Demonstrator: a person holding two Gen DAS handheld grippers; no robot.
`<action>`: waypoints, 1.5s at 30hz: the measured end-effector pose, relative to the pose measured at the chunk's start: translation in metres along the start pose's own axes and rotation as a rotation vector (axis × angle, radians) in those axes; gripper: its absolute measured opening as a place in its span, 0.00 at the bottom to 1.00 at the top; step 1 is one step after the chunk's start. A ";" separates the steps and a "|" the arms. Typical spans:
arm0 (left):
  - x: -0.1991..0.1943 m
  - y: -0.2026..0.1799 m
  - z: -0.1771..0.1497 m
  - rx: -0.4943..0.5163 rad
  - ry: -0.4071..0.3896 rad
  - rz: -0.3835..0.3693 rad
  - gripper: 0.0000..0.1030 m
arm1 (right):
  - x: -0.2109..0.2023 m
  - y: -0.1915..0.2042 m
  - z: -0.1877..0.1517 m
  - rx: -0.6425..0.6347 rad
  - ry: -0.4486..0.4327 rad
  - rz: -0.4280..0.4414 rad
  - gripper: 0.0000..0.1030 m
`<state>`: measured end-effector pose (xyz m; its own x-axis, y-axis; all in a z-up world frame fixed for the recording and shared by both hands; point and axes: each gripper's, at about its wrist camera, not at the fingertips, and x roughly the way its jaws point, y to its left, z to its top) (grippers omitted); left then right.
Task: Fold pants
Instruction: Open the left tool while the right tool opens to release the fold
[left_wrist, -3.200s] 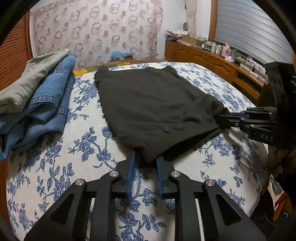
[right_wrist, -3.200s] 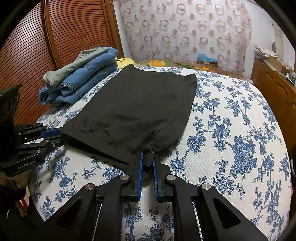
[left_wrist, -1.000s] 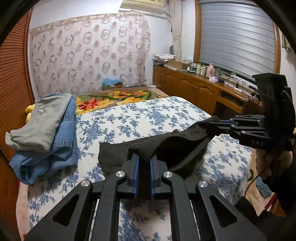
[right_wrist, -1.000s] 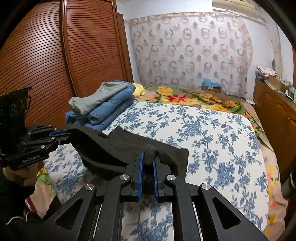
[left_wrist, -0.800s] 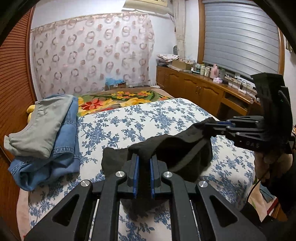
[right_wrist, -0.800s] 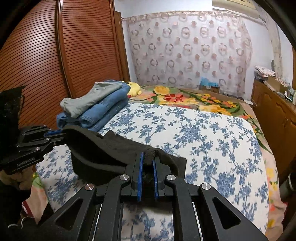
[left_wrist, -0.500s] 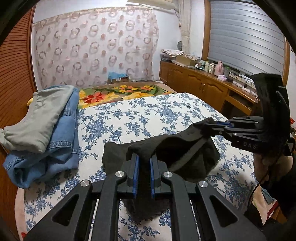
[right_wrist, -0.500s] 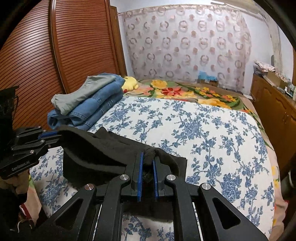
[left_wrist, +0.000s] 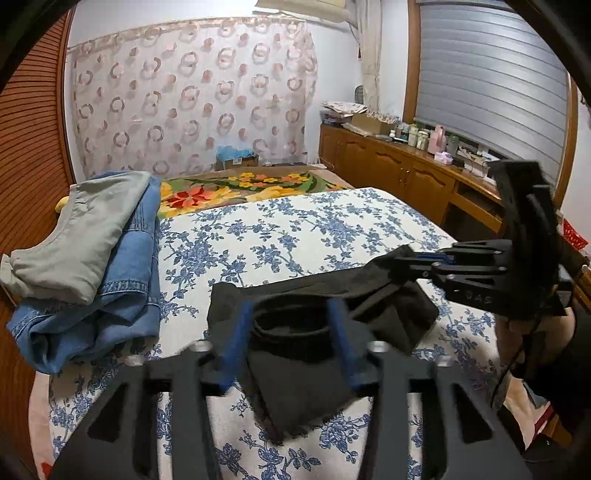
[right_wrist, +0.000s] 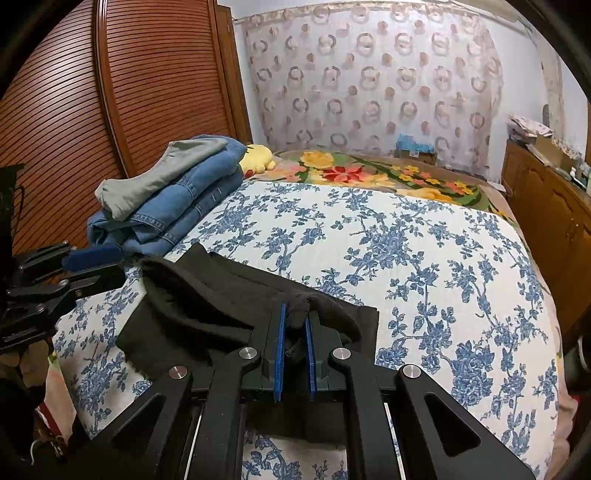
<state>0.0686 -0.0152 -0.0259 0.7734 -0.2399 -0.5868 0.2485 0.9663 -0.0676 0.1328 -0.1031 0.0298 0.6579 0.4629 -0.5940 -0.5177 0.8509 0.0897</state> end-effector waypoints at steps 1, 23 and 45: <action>0.000 0.000 -0.001 0.001 0.001 -0.001 0.52 | 0.002 0.000 0.000 -0.002 0.002 -0.003 0.09; 0.032 0.021 -0.024 -0.039 0.131 0.056 0.74 | -0.014 -0.014 -0.009 -0.032 -0.056 0.017 0.39; 0.032 0.032 -0.027 -0.069 0.146 0.076 0.74 | 0.047 -0.032 0.033 -0.051 0.062 -0.020 0.03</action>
<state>0.0860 0.0108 -0.0684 0.6939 -0.1551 -0.7032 0.1480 0.9864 -0.0715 0.1983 -0.1002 0.0260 0.6342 0.4284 -0.6437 -0.5329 0.8453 0.0375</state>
